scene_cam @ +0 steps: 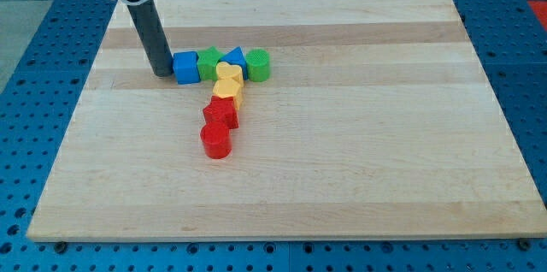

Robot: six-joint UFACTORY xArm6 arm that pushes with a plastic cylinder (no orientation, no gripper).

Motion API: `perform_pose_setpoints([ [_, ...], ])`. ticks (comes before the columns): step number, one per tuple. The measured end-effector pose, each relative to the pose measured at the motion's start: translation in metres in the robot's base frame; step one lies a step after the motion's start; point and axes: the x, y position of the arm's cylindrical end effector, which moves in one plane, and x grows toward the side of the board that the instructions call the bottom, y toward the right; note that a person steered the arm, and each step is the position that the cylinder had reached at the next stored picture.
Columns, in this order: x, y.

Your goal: Slightly move the blue cube close to the green star

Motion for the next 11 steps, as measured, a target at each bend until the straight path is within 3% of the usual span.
perform_pose_setpoints([
  [4, 0.045, 0.005],
  [7, 0.038, 0.022],
  [8, 0.018, 0.022],
  [11, 0.029, 0.022],
])
